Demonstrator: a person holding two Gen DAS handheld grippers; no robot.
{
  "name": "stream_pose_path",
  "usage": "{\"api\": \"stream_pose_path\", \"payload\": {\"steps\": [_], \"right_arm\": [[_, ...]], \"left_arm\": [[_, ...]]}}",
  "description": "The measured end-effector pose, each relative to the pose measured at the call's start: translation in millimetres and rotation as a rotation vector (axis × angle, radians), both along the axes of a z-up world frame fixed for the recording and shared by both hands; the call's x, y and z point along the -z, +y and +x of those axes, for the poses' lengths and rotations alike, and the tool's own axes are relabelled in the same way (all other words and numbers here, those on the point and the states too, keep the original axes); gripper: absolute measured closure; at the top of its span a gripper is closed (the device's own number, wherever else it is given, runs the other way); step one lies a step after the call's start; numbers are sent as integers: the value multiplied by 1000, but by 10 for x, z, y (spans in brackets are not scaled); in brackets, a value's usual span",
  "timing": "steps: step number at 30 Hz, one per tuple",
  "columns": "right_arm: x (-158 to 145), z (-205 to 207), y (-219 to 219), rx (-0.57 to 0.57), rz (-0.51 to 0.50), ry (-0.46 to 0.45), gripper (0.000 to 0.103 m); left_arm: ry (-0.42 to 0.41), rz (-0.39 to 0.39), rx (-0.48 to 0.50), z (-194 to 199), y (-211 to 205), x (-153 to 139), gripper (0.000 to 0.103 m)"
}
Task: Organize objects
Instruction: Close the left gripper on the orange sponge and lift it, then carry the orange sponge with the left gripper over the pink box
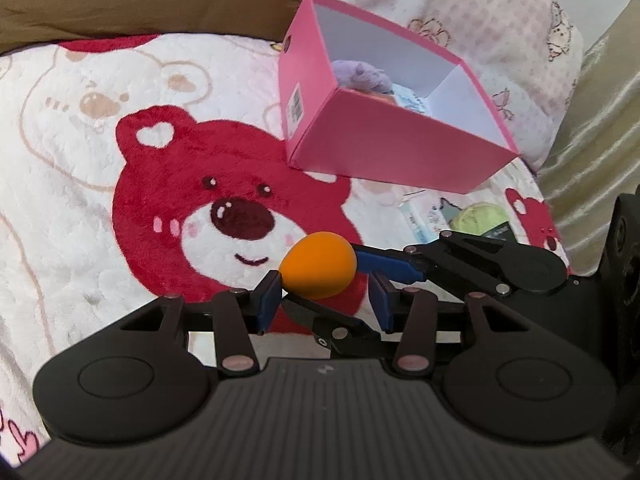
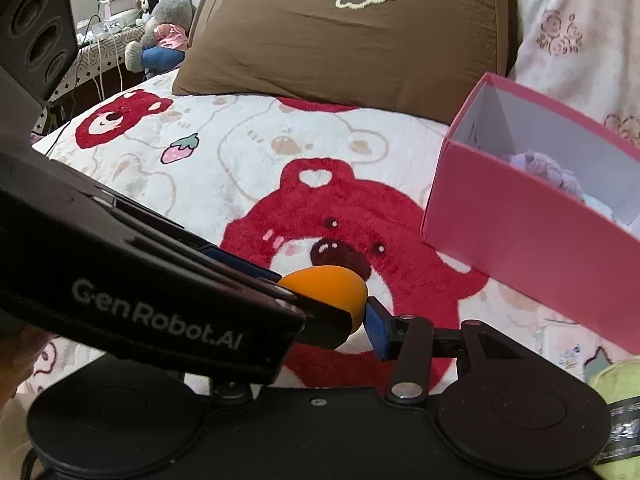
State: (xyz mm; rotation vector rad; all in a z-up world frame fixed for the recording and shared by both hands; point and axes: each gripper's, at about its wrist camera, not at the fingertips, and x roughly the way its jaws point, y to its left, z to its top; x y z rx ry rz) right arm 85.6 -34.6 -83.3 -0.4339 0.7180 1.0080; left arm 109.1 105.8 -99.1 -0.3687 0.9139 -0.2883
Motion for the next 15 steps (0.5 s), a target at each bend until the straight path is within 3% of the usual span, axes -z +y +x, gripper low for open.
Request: {"api": "stream_pose_path", "payload": {"steps": [15], "right_arm": [[-256,-165,-242,64,43,71,47]], "left_arm": [[34,22,97,-157,-111,-308,55]]}}
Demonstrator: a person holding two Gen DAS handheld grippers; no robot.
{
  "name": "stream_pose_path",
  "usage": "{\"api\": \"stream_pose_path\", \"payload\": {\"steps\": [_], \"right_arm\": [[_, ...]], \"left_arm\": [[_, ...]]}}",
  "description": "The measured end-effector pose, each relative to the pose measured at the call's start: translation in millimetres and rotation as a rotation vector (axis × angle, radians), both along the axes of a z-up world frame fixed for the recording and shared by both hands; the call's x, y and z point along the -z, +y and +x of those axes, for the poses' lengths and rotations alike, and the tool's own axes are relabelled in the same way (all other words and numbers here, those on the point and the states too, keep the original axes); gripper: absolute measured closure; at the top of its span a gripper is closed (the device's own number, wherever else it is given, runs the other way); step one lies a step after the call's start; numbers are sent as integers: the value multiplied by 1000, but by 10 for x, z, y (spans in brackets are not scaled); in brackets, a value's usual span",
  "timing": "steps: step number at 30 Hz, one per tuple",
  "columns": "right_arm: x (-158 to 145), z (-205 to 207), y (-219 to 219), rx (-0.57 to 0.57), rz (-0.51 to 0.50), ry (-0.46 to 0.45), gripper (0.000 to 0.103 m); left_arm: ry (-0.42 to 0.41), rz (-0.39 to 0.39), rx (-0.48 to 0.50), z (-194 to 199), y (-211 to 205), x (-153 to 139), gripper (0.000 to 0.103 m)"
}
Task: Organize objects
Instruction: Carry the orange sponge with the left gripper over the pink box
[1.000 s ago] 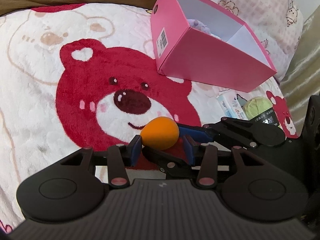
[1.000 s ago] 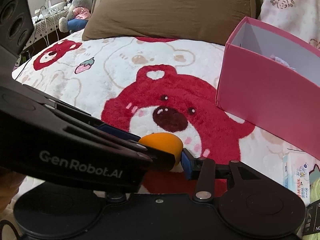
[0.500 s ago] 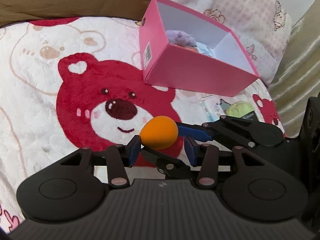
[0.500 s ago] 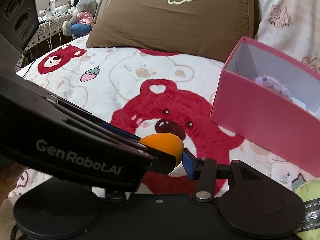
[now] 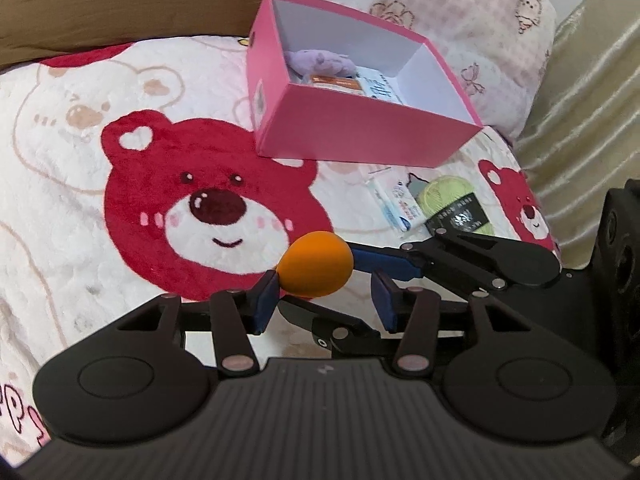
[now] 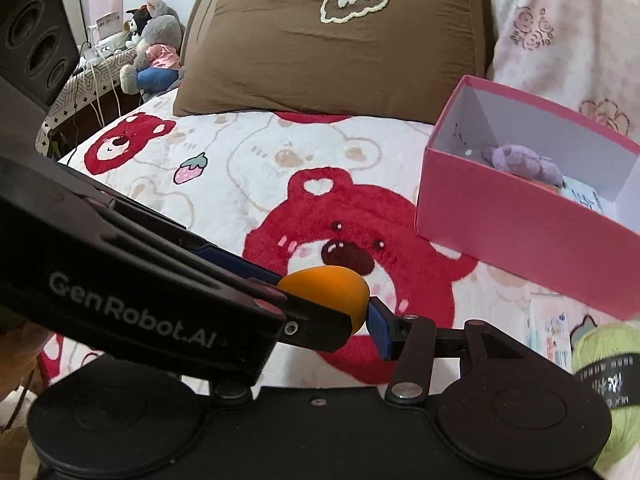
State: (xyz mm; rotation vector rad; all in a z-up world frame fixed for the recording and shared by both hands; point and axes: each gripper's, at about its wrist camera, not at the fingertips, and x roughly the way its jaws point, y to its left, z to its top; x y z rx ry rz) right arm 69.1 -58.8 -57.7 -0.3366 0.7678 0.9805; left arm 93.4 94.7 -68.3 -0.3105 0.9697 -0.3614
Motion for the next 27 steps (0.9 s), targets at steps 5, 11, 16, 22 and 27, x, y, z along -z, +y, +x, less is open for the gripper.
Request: {"api": "stream_pose_path", "payload": {"steps": [5,11,16,22,27], "right_arm": [[-119,-26,-135,-14,4,10,38],[-251,-19,-305,7,18,7,33],[-316,-22,-423,14,34,19,33],[-432,-48,-514,6,53,16,33],[-523,-94,-566,-7,66,-11,33]], "left_arm": [[-15,-32,22,-79,-109,-148,55],[-53,-37,40,-161,-283,-346,55],[-62,-45,32,-211,-342,-411,55],[-126,-80,-26,-315,-359,-577,55],[-172,-69,-47,-376,-458,-727,55]]}}
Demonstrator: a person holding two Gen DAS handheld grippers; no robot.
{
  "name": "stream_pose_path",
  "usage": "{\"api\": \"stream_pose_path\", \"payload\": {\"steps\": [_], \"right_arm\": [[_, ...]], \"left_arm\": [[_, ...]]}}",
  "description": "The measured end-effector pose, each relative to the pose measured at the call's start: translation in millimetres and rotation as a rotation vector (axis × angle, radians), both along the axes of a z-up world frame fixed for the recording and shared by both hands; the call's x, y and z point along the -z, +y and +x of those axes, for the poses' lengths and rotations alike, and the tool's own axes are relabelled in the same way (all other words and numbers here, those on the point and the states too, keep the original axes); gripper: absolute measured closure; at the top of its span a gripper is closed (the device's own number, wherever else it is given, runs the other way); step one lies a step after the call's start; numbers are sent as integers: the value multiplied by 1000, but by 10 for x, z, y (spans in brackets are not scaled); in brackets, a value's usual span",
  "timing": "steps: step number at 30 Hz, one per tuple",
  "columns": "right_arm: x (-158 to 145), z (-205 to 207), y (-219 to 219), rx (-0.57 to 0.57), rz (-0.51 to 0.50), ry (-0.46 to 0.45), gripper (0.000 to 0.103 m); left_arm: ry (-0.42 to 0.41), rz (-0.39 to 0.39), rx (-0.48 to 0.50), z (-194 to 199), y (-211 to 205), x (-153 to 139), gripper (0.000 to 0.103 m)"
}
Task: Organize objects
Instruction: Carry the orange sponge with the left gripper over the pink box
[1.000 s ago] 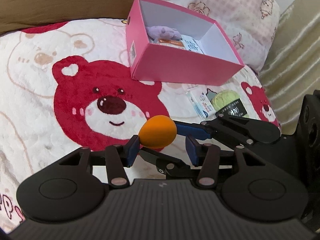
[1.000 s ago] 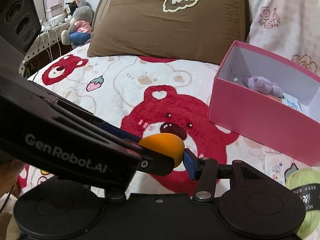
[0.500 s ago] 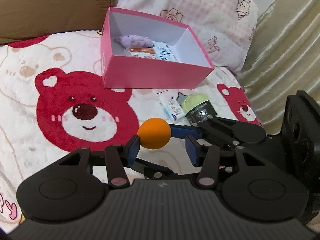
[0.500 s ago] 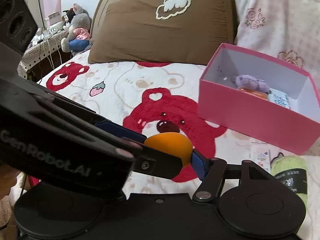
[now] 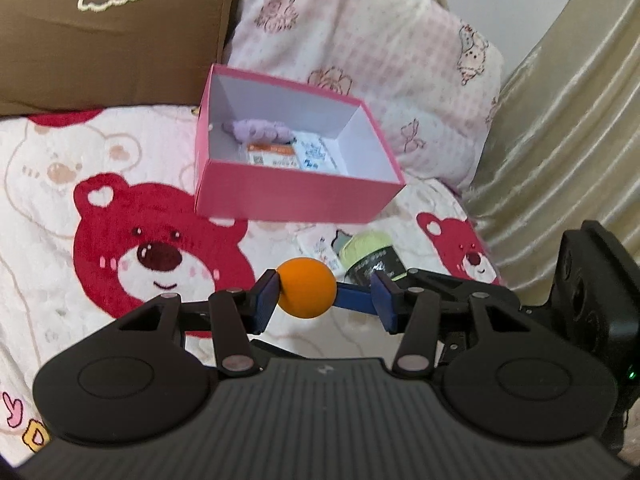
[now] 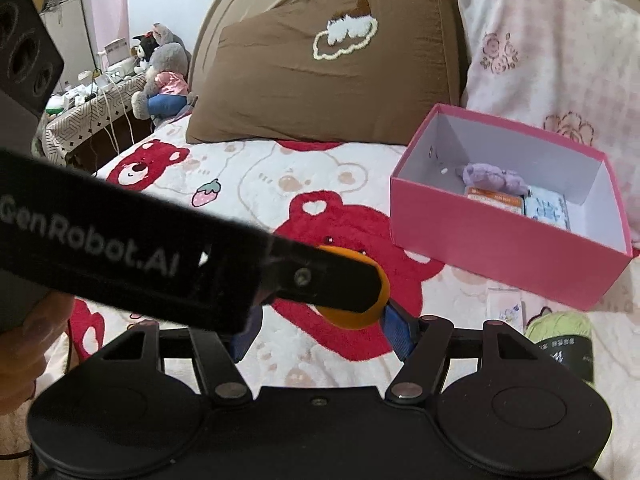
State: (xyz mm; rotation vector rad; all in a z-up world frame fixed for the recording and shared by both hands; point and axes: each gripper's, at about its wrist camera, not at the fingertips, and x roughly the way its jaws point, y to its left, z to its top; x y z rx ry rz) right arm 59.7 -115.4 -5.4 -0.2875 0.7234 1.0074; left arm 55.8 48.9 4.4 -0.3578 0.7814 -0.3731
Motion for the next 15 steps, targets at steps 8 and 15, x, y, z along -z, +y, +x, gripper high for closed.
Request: {"api": "stream_pose_path", "payload": {"steps": [8,15], "right_arm": [[-113,71,-178,43,53,-41,33],[-182,172,-231,65,67,-73,33]], "left_arm": [[15,13,14,85,-161,-60,54],[4,54,70,321,-290,-283,54]]}}
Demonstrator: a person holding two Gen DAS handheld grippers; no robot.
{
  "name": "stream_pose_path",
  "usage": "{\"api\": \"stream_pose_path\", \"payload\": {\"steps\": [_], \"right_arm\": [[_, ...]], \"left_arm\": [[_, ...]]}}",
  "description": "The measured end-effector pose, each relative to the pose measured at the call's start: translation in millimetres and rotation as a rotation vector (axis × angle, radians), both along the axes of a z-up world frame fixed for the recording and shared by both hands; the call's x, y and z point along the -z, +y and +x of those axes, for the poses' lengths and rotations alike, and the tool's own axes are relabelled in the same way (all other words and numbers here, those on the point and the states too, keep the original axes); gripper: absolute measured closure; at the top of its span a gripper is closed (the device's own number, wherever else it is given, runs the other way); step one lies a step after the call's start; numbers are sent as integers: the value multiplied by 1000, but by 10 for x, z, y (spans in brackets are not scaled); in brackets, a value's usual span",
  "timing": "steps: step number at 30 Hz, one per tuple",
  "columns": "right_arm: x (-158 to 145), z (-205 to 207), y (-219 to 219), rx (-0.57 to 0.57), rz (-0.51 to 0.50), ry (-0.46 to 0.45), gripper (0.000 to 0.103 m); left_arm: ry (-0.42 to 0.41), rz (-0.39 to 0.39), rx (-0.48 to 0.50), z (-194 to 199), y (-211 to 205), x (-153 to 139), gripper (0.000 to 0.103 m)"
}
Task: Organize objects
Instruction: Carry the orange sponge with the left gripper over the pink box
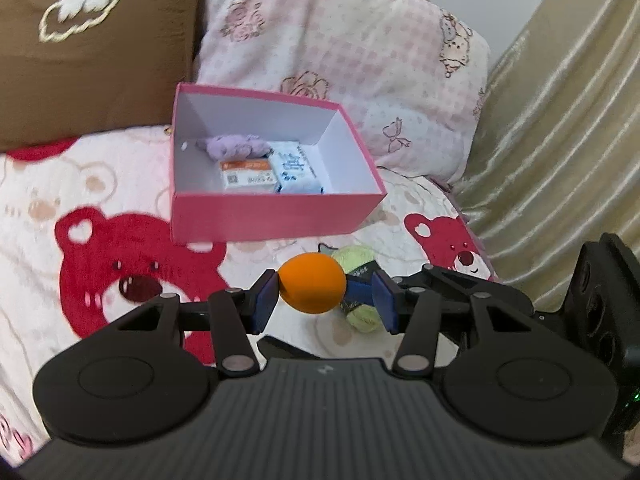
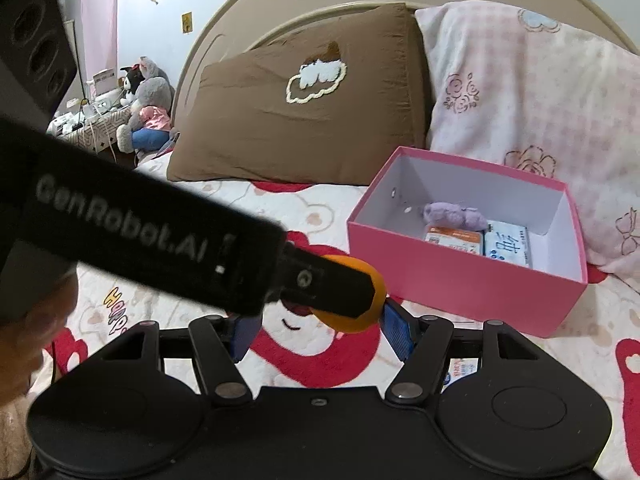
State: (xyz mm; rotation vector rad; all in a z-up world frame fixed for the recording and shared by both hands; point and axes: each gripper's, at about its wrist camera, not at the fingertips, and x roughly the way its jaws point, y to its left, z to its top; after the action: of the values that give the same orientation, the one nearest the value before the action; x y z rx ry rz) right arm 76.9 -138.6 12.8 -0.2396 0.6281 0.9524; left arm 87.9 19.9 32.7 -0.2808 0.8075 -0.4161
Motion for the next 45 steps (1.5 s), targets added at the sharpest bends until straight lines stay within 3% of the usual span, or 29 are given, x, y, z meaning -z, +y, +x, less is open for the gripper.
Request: {"api": "stream_pose_path", "payload": {"steps": [8,12,19,25,32,39,45], "right_arm": [[-191,202,0,26,-5,-62,33],[-282,381,-7,27,-23,-68,32],[-405,624,6,31,-63,-138,29],[-447,906,-72,52,-20,-74,30],[-379,1268,-153,83,28,-18,40],[-373,1636,34,91,-22,-25,50],[-311,2054,254,90,-76,3,50]], "left_arm": [[31,-5,38,368,-99,-149,54],[50,32,65,552,-236,-146,53],[45,-16,44,820,-351,-246,55],[-5,-67,31,973,-339,-378,56],[-3,-44,42,1255,-502,-276,56],[18,-94,-2,1725,-465,-129,56],[92,-255,-76,2206,-377,208,56]]}}
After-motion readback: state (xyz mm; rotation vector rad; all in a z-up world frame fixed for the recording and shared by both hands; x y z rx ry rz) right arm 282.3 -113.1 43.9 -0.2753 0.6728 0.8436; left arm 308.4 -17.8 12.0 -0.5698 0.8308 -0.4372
